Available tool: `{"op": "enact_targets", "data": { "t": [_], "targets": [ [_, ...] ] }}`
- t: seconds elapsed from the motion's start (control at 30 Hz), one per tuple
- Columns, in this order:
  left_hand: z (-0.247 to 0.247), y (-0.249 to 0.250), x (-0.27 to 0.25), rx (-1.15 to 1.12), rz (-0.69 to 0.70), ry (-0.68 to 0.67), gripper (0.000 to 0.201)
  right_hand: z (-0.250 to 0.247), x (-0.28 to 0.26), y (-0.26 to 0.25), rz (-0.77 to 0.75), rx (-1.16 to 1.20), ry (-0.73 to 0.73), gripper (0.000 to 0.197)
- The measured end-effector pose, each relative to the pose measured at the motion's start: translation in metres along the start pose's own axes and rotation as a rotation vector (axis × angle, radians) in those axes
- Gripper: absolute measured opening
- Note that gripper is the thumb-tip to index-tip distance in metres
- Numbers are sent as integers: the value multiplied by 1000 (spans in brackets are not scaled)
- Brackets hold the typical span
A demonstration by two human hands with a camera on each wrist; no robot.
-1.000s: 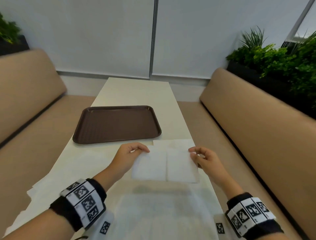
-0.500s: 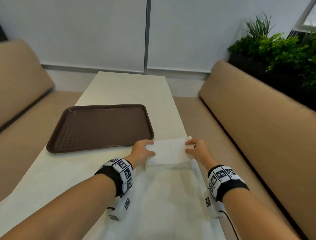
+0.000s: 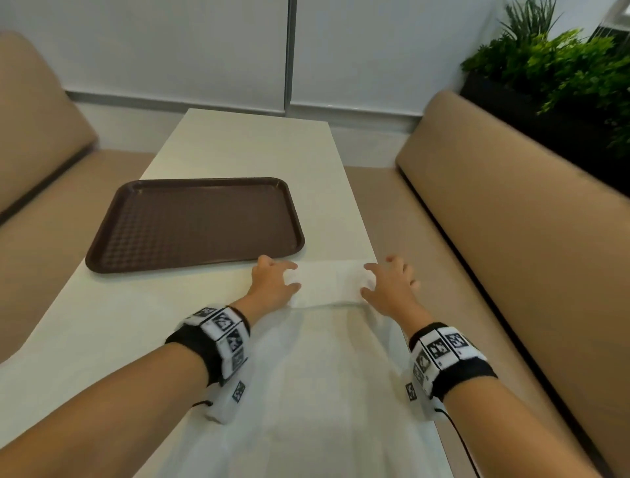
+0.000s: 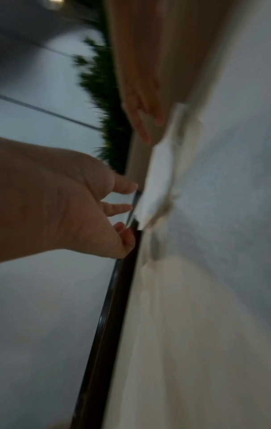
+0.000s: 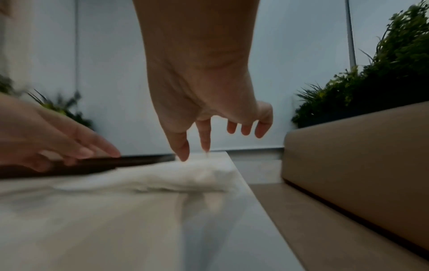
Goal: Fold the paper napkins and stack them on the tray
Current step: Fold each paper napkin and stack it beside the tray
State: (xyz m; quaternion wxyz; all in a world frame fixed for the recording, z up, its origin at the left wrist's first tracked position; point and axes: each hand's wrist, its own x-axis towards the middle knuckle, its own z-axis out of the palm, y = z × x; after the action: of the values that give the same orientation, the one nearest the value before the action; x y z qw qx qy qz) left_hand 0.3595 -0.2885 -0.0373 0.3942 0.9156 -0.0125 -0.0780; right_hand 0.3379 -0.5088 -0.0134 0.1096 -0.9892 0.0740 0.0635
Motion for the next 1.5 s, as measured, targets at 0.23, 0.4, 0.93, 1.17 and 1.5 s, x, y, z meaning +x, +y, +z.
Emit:
{"op": "enact_targets", "data": {
  "t": [0.23, 0.4, 0.93, 1.17, 1.5],
  "targets": [
    [-83, -31, -134, -340, 50, -74, 16, 13, -103, -32, -322, 31, -390, 77],
    [-114, -80, -226, -439, -47, -25, 28, 38, -134, -43, -325, -234, -324, 94],
    [-138, -115, -313, -584, -57, 136, 23, 34, -183, -49, -402, 67, 164, 7],
    [-137, -107, -313, -548, -23, 91, 27, 1, -195, -58, -393, 277, 296, 9],
    [-110, -55, -241, -574, 102, -19, 77, -89, -219, -86, -418, 672, 340, 11]
  ]
}}
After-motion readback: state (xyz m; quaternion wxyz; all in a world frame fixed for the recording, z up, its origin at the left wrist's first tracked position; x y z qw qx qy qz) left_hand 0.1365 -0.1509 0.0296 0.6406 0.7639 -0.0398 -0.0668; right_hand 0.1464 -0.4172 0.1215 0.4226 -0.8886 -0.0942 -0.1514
